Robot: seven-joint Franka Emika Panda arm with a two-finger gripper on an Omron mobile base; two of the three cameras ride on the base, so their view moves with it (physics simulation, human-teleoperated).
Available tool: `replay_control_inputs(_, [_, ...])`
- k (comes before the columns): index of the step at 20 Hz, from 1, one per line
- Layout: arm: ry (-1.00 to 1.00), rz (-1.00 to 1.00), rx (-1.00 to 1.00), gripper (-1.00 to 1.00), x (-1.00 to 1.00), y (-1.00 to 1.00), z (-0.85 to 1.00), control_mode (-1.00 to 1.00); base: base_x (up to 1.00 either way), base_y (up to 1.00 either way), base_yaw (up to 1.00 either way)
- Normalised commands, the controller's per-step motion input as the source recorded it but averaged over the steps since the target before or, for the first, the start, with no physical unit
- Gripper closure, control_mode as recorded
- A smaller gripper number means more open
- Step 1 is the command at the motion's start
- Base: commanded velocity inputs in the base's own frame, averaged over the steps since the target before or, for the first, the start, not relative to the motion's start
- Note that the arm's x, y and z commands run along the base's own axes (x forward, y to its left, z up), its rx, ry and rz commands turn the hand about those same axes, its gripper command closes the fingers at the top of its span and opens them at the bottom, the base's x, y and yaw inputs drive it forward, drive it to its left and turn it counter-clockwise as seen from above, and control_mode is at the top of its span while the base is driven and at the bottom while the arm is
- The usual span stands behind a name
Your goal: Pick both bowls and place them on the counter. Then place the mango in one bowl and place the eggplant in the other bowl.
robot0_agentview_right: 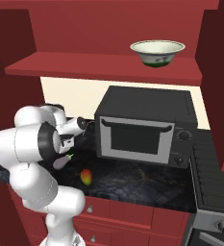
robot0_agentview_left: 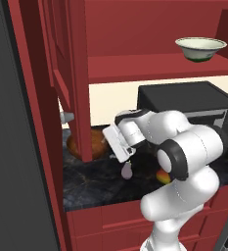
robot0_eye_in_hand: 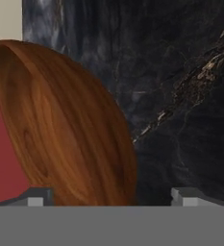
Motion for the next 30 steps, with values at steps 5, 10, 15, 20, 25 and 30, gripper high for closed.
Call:
replay_control_inputs(5, [-0.01,0.0,0.0,-1.0,-0.29,-0.17,0.35,-1.0,0.0,0.0,0.0])
replay_control_inputs(10, [-0.04,0.0,0.0,-1.0,-0.36,-0.2,0.34,-1.0,0.0,0.0,0.0])
replay_control_inputs(15, [-0.07,0.0,0.0,-1.0,-0.33,-0.15,0.54,-1.0,0.0,0.0,0.0])
replay_control_inputs(20, [-0.04,-0.03,-0.06,-1.0,-0.43,-0.08,0.49,-1.0,0.0,0.0,0.0])
replay_control_inputs(25, [0.0,-0.08,-0.09,-1.0,-0.45,-0.1,0.43,-1.0,0.0,0.0,0.0])
replay_control_inputs(30, [-0.03,-0.13,-0.11,-1.0,-0.46,-0.17,0.4,-1.0,0.0,0.0,0.0])
